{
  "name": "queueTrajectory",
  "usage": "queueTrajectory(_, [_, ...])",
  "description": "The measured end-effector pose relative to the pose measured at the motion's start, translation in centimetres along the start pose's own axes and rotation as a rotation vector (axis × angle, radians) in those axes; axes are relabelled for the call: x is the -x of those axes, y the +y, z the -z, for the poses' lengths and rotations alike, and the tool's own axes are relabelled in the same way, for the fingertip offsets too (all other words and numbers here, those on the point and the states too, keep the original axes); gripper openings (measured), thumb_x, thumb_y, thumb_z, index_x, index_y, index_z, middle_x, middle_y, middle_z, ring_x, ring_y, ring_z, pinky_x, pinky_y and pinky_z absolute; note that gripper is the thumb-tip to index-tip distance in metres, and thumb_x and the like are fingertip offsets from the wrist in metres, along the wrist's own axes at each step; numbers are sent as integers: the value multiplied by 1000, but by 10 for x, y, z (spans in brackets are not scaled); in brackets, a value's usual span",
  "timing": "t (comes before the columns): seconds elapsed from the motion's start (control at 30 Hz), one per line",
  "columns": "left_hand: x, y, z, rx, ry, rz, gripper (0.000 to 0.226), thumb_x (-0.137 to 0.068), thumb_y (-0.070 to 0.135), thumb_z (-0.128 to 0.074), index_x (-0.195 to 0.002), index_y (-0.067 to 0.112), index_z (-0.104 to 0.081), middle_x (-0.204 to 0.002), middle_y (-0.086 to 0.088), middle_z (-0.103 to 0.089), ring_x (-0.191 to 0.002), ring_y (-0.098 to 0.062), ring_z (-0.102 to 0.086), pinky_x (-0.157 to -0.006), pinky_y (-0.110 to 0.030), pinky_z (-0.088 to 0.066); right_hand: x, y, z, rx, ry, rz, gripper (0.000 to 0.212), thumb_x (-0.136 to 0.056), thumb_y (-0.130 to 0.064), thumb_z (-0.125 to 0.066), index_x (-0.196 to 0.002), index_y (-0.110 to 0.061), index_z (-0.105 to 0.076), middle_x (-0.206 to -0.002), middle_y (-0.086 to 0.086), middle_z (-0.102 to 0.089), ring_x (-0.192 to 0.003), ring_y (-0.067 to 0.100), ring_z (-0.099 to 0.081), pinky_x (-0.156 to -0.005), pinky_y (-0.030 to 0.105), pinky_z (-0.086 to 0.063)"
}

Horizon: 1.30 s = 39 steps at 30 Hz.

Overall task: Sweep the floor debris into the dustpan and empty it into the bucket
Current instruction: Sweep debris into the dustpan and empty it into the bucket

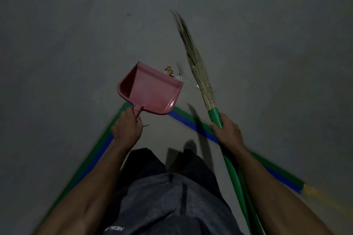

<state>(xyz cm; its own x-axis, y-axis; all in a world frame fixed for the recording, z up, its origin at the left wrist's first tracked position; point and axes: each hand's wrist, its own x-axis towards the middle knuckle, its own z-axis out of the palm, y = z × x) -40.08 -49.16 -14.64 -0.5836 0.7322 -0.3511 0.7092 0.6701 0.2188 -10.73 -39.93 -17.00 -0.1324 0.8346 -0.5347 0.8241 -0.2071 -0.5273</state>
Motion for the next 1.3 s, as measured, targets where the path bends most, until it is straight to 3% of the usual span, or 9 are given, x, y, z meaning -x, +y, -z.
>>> queueTrajectory(0.2, [-64, 1, 3, -8, -40, 66, 20, -92, 13, -49, -110, 5, -50, -110, -19, -57, -95, -36, -58, -67, -37, -33, -49, -30, -3, -75, -51, -61, 41, -90, -35, -61, -127, -19, -54, -91, -3, -61, -75, 16, -61, -64, 30, -48])
queueTrajectory(0.37, [-138, -24, -9, -76, -134, 26, 27, -88, 13, -57, -112, 4, -48, -112, -22, -55, -97, -39, -57, -68, -38, -32, -93, -61, -37, -134, -98, -219, 61, -78, -36, -78, -129, -23, -48, -100, 8, -65, -78, 31, -67, -68, 46, -60])
queueTrajectory(0.5, [-207, -45, -31, -145, -218, -17, 32, -87, 14, -54, -117, 6, -45, -114, -19, -52, -98, -38, -57, -69, -38, -33, -142, -91, -79, -172, -97, -273, 43, -79, -25, -73, -116, -16, -54, -89, 10, -67, -70, 31, -69, -64, 48, -60])
queueTrajectory(0.6, [-253, -59, -58, -204, -241, -60, 36, -86, 13, -55, -119, 5, -43, -112, -19, -51, -96, -37, -56, -66, -38, -34, -188, -111, -115, -262, -109, -282, 22, -83, -20, -69, -103, -16, -60, -75, 11, -68, -50, 22, -67, -45, 34, -56])
queueTrajectory(0.7, [-297, -72, -93, -233, -231, -61, 35, -86, 11, -55, -117, 5, -42, -110, -19, -50, -95, -37, -55, -64, -38, -34, -238, -124, -158, -316, -145, -280, 12, -88, -22, -64, -98, -22, -58, -76, 11, -69, -48, 20, -67, -43, 29, -53])
queueTrajectory(0.93, [-369, -92, -177, -246, -216, -50, 40, -86, 13, -57, -122, 6, -41, -111, -18, -50, -99, -35, -53, -65, -38, -34, -336, -128, -270, -399, -189, -246, 8, -88, -27, -61, -92, -20, -58, -73, 12, -67, -44, 19, -64, -40, 28, -50])
queueTrajectory(1.0, [-382, -96, -197, -231, -214, -56, 40, -87, 12, -55, -123, 6, -41, -112, -18, -49, -100, -35, -53, -66, -38, -35, -353, -121, -297, -468, -208, -281, 7, -87, -26, -62, -90, -21, -58, -74, 12, -67, -49, 21, -66, -44, 34, -54])
queueTrajectory(1.1, [-395, -100, -219, -201, -224, -77, 40, -88, 12, -53, -125, 6, -41, -114, -18, -49, -101, -35, -53, -69, -39, -39, -367, -105, -327, -619, -232, -384, 9, -91, -21, -62, -92, -13, -59, -71, 13, -62, -43, 20, -61, -43, 31, -51])
queueTrajectory(1.3, [-408, -94, -238, -197, -256, -96, 39, -89, 14, -53, -124, 7, -39, -118, -17, -48, -106, -36, -52, -76, -43, -44, -359, -61, -333, -850, -37, -612, 7, -94, -13, -62, -89, -8, -59, -69, 15, -61, -36, 19, -54, -37, 26, -46])
